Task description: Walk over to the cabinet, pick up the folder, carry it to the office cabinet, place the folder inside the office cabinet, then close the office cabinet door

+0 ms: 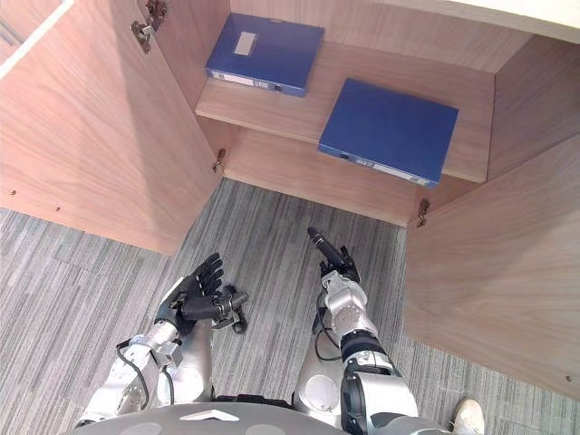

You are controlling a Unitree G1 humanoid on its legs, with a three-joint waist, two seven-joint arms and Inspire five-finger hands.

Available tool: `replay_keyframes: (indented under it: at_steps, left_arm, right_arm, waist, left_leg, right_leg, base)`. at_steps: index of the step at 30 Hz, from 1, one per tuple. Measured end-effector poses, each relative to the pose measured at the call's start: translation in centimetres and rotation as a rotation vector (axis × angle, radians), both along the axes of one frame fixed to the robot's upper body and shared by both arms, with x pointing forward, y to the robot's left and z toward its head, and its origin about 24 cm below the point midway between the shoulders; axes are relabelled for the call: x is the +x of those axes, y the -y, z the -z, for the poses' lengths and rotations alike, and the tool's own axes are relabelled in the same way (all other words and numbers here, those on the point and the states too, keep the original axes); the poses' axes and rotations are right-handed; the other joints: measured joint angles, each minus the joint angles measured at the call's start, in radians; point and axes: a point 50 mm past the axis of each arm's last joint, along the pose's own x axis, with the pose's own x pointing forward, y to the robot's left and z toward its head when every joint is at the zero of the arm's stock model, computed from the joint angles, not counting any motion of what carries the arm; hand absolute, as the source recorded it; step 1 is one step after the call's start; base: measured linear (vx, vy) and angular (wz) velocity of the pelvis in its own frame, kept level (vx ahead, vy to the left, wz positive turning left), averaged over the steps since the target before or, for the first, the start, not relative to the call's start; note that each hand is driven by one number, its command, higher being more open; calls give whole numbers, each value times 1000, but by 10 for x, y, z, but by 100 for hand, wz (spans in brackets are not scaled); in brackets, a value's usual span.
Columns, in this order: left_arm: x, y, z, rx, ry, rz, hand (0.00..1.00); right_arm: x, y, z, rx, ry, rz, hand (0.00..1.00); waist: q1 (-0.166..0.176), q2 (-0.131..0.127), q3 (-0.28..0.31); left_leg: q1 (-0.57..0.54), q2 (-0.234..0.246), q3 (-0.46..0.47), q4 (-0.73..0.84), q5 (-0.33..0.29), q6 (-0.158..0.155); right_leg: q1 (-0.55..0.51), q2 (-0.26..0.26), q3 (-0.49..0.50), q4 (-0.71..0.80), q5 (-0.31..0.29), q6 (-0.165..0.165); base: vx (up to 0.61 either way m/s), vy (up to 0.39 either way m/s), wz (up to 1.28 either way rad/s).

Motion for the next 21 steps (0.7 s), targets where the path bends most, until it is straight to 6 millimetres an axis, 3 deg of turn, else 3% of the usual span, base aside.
replay_keyframes:
  at_steps: [13,21]
  left_arm:
    - [-2,3,3,56,-3,-41,100]
    - [6,20,-16,145,111,74,100]
  right_arm:
    - [-7,-11,1,1,20,-21,100]
    - [-10,-17,2,-26,24,-57,100]
  waist:
    - [0,-10,-14]
    - [0,-14,-20]
  left_leg:
    - [24,2,16,-39,7,-10]
    - [34,16,36,-46,7,-9]
  right_leg:
    - [15,17,5,-63,31,-3]
    - [16,37,17,-88,47,4]
  base:
    - [18,-1,-4]
    - [42,-14,-8]
